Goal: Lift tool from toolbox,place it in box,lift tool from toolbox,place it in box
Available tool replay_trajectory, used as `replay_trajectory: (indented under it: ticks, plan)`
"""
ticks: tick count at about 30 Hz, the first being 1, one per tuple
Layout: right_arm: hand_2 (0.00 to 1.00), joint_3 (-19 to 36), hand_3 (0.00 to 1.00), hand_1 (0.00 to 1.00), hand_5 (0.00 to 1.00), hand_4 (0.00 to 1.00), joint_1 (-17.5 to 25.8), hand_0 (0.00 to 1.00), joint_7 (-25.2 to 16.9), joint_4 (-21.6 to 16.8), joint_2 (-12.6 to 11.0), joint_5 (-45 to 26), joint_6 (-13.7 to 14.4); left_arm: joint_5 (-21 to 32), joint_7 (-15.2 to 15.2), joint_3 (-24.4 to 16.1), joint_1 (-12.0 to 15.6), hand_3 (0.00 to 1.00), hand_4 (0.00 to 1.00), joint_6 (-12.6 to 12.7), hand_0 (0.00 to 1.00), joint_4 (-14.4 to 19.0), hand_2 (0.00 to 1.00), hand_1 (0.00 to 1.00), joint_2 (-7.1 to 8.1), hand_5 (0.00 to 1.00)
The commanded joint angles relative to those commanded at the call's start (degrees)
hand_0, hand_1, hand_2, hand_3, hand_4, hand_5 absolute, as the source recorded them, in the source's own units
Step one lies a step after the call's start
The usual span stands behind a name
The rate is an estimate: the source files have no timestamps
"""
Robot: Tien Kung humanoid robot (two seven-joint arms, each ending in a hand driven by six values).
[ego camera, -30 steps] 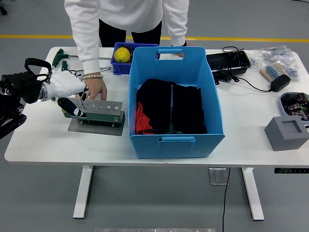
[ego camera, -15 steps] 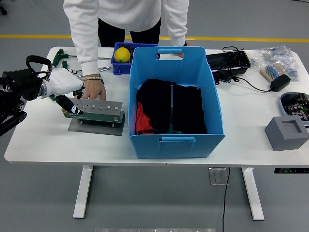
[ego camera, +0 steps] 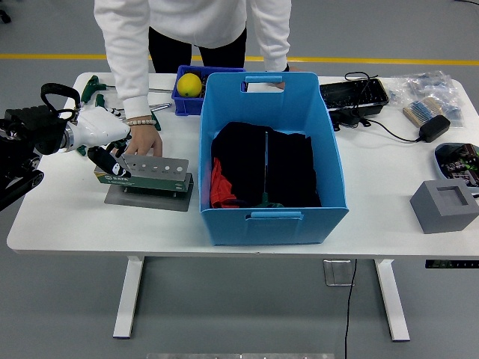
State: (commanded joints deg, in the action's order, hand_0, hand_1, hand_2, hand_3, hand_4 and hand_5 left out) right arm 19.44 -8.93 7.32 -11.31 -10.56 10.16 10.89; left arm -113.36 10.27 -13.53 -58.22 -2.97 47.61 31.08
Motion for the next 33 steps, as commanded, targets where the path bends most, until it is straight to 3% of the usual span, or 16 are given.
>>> replay_trajectory:
  ticks: [1,2,13,14,19,20,25,26,31,32,33]
  plan:
    - [0.702,0.0,0.562,0.631,0.673,0.773,0.0,0.655,0.0,0.0,0.01,-0.02,0.01,0.12,0.03,0.01,-0.01,0.334,0.9,0.04,0.85,-0.1,0.302,0.359,-0.04,0.672]
    - [0.702,-0.05,0.562,0.631,0.673,0.774,-0.01,0.655,-0.02,-0.01,0.0,-0.06,0.02,0.35,0.12,0.01,-0.02,0.295,0.898,0.15,0.775,-0.31,0.252,0.287,-0.11,0.677]
    - [0.702,-0.33,0.562,0.631,0.672,0.775,0.07,0.655,-0.15,0.0,0.01,-0.5,0.07,1.91,0.97,0.84,0.4,0.238,0.897,1.45,0.731,-2.23,0.214,0.242,-0.79,0.68]
    - [0.703,-0.28,0.562,0.631,0.672,0.775,0.1,0.656,-0.13,0.01,0.01,-0.45,0.07,2.04,0.98,0.88,0.45,0.196,0.894,1.57,0.454,-2.32,0.186,0.195,-0.81,0.673]
    - [0.703,-0.09,0.562,0.631,0.672,0.775,0.29,0.656,-0.05,0.04,0.05,-0.23,0.06,2.51,1.15,1.18,0.77,0.196,0.894,2.74,0.454,-2.82,0.186,0.195,-0.82,0.673]
    - [0.703,-0.02,0.563,0.632,0.673,0.775,0.33,0.655,-0.02,0.04,0.06,-0.15,0.06,2.65,1.17,1.24,0.81,0.177,0.891,2.91,0.364,-2.94,0.16,0.165,-0.8,0.658]
    - [0.703,0.18,0.563,0.632,0.673,0.775,0.46,0.655,0.07,0.04,0.09,0.11,0.07,3.75,1.87,1.43,1.03,0.177,0.891,4.5,0.364,-3.75,0.16,0.165,-0.76,0.658]
    - [0.704,0.18,0.562,0.631,0.676,0.775,0.49,0.655,0.07,0.03,0.11,0.1,0.09,4.01,2.09,1.46,1.08,0.135,0.881,4.99,0.233,-3.89,0.128,0.123,-0.76,0.587]
    - [0.704,0.14,0.562,0.631,0.676,0.775,0.54,0.655,0.03,0.05,0.14,-0.06,0.12,5.15,3.62,1.39,1.32,0.135,0.881,8.02,0.233,-4.52,0.128,0.123,-0.73,0.587]
    - [0.703,0.14,0.563,0.632,0.674,0.775,0.52,0.655,0.02,0.05,0.14,-0.07,0.12,5.22,4.05,1.31,1.32,0.115,0.861,8.78,0.163,-4.58,0.108,0.077,-0.71,0.488]
    - [0.703,0.09,0.563,0.632,0.674,0.775,0.49,0.655,0.0,0.05,0.14,-0.14,0.12,5.34,4.49,1.17,1.33,0.115,0.861,9.64,0.163,-4.61,0.108,0.077,-0.69,0.488]
